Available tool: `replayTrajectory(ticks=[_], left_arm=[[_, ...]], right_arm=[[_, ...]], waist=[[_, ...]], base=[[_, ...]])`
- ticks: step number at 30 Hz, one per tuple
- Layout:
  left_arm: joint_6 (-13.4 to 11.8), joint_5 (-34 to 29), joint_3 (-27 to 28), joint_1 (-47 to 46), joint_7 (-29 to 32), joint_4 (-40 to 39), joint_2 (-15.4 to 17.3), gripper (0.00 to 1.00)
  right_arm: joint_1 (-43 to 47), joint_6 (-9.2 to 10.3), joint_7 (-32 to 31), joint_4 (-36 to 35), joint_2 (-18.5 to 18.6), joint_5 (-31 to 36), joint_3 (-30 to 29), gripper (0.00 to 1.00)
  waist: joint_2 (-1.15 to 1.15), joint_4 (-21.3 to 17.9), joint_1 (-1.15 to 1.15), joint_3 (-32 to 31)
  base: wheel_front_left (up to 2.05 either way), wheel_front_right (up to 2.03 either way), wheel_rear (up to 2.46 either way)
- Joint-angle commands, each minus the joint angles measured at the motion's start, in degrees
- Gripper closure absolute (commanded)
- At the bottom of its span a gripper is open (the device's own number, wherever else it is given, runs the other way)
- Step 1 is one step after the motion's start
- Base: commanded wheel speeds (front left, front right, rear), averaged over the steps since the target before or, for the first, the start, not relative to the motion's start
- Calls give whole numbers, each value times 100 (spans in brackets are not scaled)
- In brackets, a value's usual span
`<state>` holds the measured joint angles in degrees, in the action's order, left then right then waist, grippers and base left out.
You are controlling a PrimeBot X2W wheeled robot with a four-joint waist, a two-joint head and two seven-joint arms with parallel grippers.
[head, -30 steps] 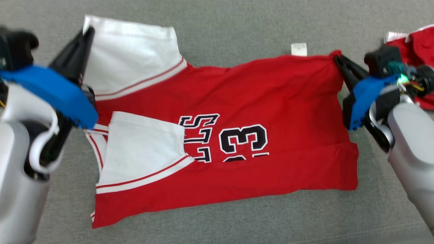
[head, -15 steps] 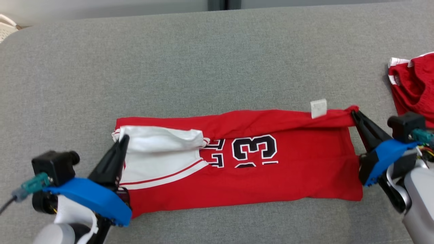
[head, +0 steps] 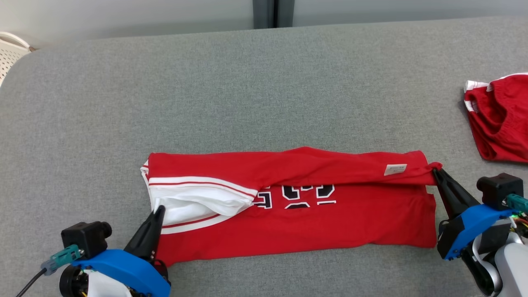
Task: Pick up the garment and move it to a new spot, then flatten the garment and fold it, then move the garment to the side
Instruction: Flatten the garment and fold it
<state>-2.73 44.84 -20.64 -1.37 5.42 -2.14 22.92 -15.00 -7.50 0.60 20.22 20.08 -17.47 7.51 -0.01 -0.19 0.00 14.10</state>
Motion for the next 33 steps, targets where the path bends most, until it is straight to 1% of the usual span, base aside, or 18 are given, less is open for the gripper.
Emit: replayTrajectory(ticks=[1, 2, 3, 12, 16, 20, 23, 24, 28, 33], left_arm=[[-37, -26, 67, 29, -121, 75, -38, 51], [-63, -32, 84, 57, -178, 119, -56, 0], [-83, -10, 118, 96, -250, 136, -84, 0], [-411, 6, 470, 446, -804, -163, -221, 0], [-547, -153, 511, 375, -953, -139, -204, 0], [-631, -211, 567, 188, -1144, -8, -320, 0], [-678, -263, 563, 48, -1261, 127, -411, 0], [-678, -263, 563, 48, -1261, 127, -411, 0], [-684, -315, 552, -127, -1367, 329, -467, 0], [-680, -332, 578, -228, -1445, 533, -468, 0]], right_arm=[[151, 1, 36, -15, -73, 32, -109, 43], [209, 1, 61, -18, -115, 56, -168, 9], [251, 1, 92, -25, -149, 77, -250, 0], [844, 0, 227, -148, -438, 174, -951, 0], [874, 0, 28, -279, -511, 237, -1157, 0], [624, 0, -423, -271, -627, 243, -1260, 0], [426, -1, -753, -109, -677, 237, -1270, 0], [426, -1, -753, -109, -677, 237, -1270, 0], [84, 0, -988, 257, -752, 248, -1344, 0], [-122, 0, -1211, 775, -772, 337, -1251, 0]], waist=[[1, -16, 0, -45], [1, -17, 0, -73], [1, -16, 0, -102], [1, 70, 0, -450], [1, 81, 0, -528], [1, 98, 0, -557], [1, 135, 0, -536], [1, 135, 0, -536], [1, 211, 0, -486], [1, 348, 0, -446]], base=[[0, 0, 0], [0, 0, 0], [0, 0, 0], [0, 0, 0], [0, 0, 0], [0, 0, 0], [0, 0, 0], [0, 0, 0], [0, 0, 0], [0, 0, 0]])
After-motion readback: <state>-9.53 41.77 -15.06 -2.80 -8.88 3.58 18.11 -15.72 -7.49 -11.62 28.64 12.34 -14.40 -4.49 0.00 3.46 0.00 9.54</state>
